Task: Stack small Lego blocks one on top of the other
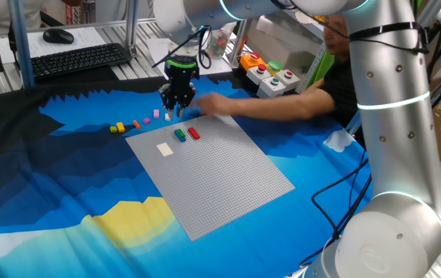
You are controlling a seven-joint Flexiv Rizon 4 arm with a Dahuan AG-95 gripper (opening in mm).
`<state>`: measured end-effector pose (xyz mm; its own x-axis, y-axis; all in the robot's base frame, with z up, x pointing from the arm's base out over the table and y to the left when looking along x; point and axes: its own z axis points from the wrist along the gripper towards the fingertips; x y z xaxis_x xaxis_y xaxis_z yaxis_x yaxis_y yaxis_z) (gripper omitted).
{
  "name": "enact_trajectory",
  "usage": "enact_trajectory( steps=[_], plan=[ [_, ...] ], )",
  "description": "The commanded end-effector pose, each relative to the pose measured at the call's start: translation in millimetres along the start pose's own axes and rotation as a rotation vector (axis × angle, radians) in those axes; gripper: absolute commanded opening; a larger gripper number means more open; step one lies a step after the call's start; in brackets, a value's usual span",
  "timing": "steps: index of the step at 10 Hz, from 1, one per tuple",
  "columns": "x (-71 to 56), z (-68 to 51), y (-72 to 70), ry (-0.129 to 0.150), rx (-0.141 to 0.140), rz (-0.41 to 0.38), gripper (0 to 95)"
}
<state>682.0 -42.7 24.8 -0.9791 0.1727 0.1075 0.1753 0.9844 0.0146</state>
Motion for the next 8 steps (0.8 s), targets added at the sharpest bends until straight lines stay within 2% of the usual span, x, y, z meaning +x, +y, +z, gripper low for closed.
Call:
enact_trajectory(
  steps=[1, 4, 6, 7, 8],
  plan=[
    [-2.7, 1.1, -0.3, -0.005, -0.005, 0.018, 19.0],
    [-4.7, 3.9, 0.3, -0.005, -0.008, 0.028, 19.0],
    [-1.4, -0.4, -0.1, 0.008, -0.009, 0.022, 19.0],
    [1.9, -2.1, -0.1, 0.008, -0.008, 0.02, 38.0],
    [5.4, -2.7, 0.0, 0.008, -0.007, 0.018, 38.0]
  ],
)
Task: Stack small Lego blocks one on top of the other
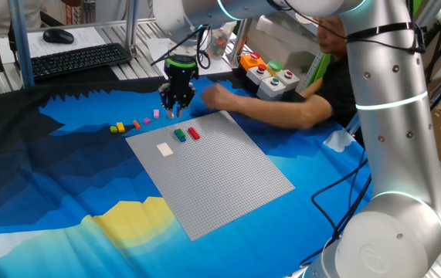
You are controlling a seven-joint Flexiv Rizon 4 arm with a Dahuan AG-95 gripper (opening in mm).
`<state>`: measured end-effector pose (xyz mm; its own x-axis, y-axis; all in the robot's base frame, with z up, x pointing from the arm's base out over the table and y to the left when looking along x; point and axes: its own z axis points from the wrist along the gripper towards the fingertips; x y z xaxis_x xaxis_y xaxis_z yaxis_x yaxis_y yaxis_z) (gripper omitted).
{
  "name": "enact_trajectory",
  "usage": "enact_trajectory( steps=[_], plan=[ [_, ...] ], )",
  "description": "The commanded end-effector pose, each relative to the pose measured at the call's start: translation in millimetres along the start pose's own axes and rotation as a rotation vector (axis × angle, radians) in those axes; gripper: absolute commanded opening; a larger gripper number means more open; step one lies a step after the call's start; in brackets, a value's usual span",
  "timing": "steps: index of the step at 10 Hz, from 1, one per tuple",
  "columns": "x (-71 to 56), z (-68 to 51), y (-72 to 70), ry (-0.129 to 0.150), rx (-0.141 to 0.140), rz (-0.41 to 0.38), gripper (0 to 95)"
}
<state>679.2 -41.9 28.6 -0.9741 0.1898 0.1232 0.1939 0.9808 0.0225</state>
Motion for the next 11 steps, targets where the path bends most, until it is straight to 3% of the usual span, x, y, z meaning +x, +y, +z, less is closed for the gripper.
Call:
enact_trajectory(
  steps=[1, 11],
  plan=[
    [2.2, 0.8, -0.4, -0.007, 0.003, 0.002, 38.0],
    [-1.6, 2.9, -9.1, -0.006, -0.007, -0.019, 38.0]
  ],
)
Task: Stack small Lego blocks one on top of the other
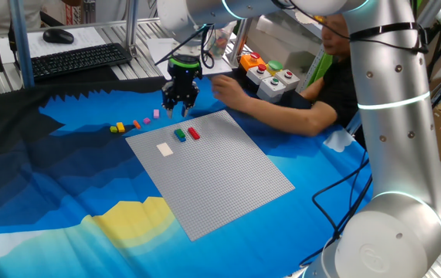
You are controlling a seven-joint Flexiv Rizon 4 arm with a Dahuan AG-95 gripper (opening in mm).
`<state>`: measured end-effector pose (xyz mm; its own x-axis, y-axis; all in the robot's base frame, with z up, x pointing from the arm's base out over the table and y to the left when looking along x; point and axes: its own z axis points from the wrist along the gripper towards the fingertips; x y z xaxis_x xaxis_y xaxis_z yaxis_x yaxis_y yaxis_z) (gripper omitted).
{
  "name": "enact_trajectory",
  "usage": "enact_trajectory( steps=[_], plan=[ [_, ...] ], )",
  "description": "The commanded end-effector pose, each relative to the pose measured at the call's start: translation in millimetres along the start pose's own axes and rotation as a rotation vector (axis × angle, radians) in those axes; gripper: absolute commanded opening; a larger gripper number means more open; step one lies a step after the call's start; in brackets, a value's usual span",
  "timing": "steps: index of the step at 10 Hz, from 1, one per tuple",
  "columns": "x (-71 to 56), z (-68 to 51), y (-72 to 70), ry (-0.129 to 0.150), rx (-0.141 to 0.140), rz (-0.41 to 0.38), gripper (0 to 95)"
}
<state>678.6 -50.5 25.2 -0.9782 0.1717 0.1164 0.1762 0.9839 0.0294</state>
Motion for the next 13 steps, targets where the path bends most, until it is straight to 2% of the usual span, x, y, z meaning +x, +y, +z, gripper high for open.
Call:
enact_trajectory(
  steps=[1, 6, 11, 13],
  plan=[
    [0.1, 0.1, -0.6, 0.001, -0.004, -0.001, 38.0],
    [7.1, 1.3, -0.3, -0.008, -0.004, 0.007, 38.0],
    [32.7, -2.1, -1.2, -0.007, 0.004, 0.022, 38.0],
    [47.4, -2.2, -2.6, -0.009, 0.006, 0.035, 38.0]
  ],
)
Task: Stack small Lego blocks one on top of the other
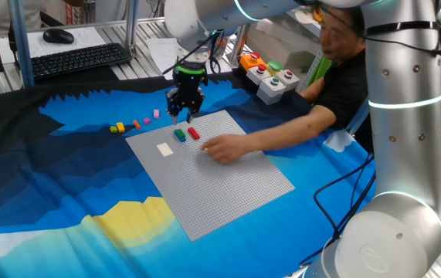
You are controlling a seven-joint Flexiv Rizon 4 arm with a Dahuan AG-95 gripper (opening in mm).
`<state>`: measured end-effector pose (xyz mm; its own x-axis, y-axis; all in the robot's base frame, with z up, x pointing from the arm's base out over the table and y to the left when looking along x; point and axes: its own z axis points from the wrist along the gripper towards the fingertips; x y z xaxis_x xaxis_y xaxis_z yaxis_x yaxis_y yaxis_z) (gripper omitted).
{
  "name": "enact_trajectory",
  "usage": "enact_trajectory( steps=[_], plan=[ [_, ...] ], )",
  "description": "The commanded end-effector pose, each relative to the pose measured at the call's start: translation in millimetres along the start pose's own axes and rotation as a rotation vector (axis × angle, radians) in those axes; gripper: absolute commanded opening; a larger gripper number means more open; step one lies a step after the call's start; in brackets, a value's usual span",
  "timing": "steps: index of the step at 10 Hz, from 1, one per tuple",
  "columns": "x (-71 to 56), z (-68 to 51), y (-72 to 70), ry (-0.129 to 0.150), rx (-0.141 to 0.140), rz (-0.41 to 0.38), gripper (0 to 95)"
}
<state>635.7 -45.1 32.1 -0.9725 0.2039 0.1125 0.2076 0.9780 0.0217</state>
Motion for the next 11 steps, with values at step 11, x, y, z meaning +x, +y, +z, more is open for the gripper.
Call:
enact_trajectory(
  steps=[11],
  plan=[
    [80.0, 7.5, 7.9, -0.004, 0.009, 0.014, 38.0]
  ],
)
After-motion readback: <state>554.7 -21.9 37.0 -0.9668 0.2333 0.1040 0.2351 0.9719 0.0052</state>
